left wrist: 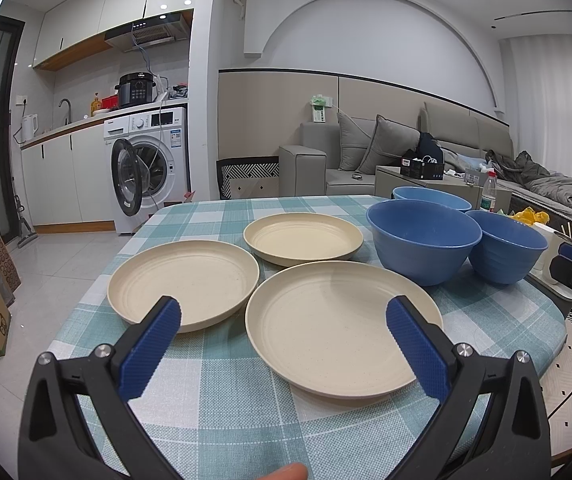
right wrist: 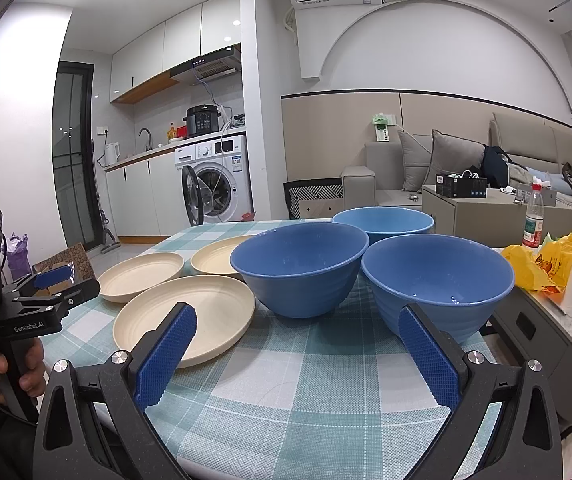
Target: Organize plates and bowls
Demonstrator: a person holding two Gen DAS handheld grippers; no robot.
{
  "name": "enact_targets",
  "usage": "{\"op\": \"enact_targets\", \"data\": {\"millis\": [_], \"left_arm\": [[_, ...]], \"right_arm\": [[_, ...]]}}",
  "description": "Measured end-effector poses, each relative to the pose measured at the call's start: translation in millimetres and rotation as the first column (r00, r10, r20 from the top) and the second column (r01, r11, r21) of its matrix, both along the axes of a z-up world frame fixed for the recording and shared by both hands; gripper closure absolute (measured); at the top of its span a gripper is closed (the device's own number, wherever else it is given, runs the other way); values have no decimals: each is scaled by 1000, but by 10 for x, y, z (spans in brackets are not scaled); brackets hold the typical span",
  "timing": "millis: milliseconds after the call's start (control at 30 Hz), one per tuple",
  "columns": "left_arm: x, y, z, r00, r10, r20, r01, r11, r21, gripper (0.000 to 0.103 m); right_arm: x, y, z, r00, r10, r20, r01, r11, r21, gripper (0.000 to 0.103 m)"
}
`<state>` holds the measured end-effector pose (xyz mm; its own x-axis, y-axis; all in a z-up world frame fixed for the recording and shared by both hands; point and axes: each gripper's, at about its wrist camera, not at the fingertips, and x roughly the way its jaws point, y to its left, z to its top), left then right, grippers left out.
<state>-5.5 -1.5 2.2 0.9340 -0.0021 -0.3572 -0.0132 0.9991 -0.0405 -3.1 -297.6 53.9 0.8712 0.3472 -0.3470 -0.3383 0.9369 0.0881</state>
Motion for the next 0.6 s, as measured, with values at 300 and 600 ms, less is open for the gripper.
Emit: {"op": "enact_targets", "data": {"millis": [300,600], "left_arm": [[-1,-2,-3,1000,-2,-1,2,1000,1,0],[12,35,-19,1000,0,-9,0,1000,12,0]], "right_arm": [[-1,-2,7,1000,-1,-1,1,1000,-1,0],[-5,-16,20,1000,-5,-2,5,1000,-5,0]]}}
